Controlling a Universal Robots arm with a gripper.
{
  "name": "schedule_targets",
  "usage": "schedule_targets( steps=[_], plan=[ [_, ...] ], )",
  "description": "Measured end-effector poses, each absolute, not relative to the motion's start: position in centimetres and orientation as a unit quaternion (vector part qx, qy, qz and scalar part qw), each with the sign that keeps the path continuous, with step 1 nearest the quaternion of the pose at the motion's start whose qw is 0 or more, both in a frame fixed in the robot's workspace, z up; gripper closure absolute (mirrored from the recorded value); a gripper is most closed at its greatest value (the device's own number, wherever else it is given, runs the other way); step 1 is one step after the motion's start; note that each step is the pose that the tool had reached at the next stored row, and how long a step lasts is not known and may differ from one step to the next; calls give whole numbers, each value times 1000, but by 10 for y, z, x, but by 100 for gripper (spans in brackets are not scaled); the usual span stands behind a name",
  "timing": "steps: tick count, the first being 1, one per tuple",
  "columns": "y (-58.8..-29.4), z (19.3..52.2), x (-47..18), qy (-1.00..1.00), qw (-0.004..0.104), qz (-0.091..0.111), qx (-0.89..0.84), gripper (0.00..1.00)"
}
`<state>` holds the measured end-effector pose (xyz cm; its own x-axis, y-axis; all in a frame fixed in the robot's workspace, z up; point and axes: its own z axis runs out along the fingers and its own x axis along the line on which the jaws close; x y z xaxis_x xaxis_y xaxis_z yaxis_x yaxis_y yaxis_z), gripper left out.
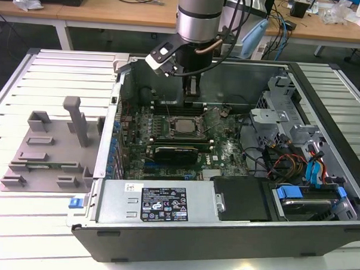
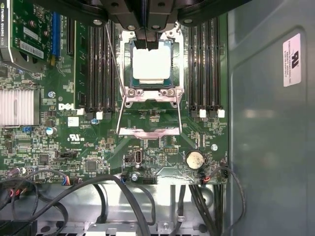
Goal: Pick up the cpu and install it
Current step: 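Close the cpu cover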
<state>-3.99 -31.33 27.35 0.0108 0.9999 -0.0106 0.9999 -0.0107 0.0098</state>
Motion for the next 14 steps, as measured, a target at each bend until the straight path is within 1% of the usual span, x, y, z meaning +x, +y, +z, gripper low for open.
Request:
schedule_targets(
  steps=[14],
  plan=[
    [-313, 286, -40, 703, 7, 0, 711, 89]
  ],
)
